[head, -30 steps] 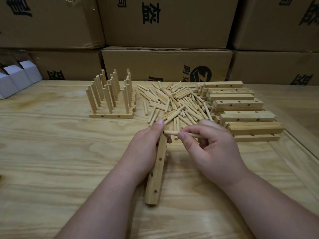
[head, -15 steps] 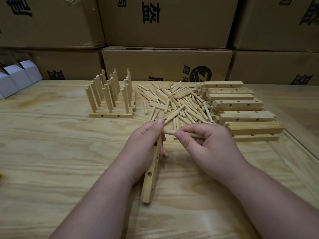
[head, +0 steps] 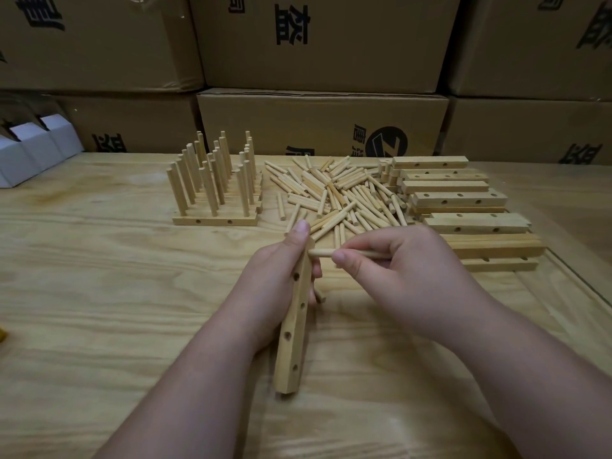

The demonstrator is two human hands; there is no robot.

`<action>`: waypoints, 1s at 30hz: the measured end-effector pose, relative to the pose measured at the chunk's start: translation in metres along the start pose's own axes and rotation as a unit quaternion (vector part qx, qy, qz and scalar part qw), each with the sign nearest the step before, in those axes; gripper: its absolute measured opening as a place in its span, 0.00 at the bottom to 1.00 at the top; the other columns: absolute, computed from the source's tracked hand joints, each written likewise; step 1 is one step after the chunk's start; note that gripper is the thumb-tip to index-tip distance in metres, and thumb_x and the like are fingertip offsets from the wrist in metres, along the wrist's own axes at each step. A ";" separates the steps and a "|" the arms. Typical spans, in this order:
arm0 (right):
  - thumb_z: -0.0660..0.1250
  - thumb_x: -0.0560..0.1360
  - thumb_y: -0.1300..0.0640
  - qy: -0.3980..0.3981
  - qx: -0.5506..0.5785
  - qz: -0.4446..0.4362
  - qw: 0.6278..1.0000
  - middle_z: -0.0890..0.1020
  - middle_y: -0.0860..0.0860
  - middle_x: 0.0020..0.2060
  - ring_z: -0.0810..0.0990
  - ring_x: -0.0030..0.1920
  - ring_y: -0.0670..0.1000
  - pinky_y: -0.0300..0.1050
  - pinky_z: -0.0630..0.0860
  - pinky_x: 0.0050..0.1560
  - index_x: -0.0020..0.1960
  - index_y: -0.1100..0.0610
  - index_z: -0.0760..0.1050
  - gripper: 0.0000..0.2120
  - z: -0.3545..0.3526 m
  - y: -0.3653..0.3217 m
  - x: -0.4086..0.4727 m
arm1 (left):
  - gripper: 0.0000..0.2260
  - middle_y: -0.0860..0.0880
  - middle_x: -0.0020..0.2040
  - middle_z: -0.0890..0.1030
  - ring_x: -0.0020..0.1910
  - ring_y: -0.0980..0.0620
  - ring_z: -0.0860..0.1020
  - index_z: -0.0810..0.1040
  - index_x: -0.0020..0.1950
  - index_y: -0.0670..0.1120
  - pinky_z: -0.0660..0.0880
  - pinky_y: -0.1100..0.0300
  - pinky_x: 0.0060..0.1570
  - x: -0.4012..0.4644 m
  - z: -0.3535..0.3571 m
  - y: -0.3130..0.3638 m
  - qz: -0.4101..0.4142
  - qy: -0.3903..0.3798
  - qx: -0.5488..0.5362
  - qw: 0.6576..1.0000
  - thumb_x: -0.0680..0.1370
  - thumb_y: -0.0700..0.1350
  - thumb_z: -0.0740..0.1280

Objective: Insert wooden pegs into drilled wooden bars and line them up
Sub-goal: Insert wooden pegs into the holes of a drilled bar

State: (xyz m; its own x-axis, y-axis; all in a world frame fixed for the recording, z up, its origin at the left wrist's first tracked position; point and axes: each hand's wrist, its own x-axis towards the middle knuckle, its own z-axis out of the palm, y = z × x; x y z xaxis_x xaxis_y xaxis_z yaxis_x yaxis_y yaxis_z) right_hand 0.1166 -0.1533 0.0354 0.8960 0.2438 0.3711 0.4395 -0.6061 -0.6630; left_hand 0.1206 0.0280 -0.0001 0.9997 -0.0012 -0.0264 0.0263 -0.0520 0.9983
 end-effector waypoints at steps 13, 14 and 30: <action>0.67 0.76 0.41 0.042 -0.186 -0.041 0.981 0.79 0.40 0.28 0.77 0.32 0.40 0.43 0.79 0.34 0.47 0.46 0.85 0.12 -0.005 -0.017 -0.002 | 0.33 0.52 0.30 0.82 0.28 0.58 0.79 0.81 0.37 0.56 0.71 0.56 0.37 0.003 0.013 -0.007 0.036 0.048 0.158 0.986 0.77 0.74 0.45; 0.68 0.76 0.41 0.031 -0.171 -0.031 0.984 0.79 0.38 0.30 0.78 0.34 0.39 0.42 0.79 0.35 0.47 0.46 0.85 0.11 -0.006 -0.016 -0.001 | 0.33 0.52 0.30 0.82 0.28 0.58 0.79 0.80 0.37 0.55 0.71 0.56 0.37 0.003 0.012 -0.007 0.034 0.043 0.158 0.986 0.78 0.74 0.45; 0.69 0.76 0.43 -0.013 -0.101 0.037 0.994 0.83 0.42 0.34 0.81 0.38 0.42 0.48 0.82 0.41 0.45 0.46 0.85 0.09 -0.013 -0.020 0.001 | 0.31 0.52 0.29 0.82 0.27 0.59 0.78 0.79 0.35 0.57 0.71 0.55 0.37 0.003 0.014 -0.007 0.026 0.018 0.168 0.985 0.80 0.72 0.45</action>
State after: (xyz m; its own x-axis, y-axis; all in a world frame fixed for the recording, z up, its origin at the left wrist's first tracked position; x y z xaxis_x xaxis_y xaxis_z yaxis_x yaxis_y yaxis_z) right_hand 0.1082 -0.1509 0.0578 0.9280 0.2111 0.3070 0.3528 -0.7627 -0.5421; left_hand 0.1234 0.0140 -0.0079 0.9992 0.0217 0.0328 -0.0221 -0.3802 0.9246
